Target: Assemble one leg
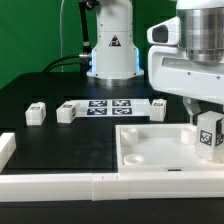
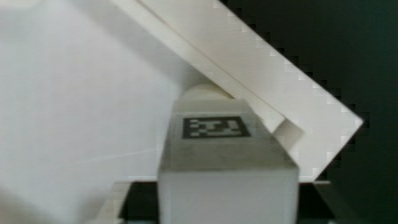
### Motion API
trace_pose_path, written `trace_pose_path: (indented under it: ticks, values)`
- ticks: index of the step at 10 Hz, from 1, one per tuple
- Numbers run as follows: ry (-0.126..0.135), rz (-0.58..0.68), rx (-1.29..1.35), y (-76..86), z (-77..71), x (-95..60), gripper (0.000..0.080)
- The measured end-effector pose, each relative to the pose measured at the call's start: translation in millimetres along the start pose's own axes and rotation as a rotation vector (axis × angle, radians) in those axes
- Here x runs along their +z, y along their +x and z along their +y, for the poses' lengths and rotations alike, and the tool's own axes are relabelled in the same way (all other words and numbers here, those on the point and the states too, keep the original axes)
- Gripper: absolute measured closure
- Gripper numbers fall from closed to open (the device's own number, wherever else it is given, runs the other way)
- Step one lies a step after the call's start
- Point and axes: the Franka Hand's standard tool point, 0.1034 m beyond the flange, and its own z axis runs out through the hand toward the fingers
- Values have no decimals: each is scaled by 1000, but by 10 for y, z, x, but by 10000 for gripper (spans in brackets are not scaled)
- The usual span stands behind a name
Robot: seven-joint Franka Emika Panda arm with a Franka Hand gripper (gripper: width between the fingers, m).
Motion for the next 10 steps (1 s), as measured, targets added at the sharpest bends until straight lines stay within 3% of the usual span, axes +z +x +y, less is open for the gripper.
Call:
trace_pose_path:
  ticks: [1,2,3,4,5,10]
  values:
    - [1,-2,43,1,1,1,506]
    - [1,-3,42,-7,-1,6,415]
    - [2,-3,9,-13,-3,8,415]
    - [3,-4,-35,-28,-6,13,236]
    - [3,-4,-74,-34,-8,13,177]
    - [2,-6,-703,-55,-7,21,150]
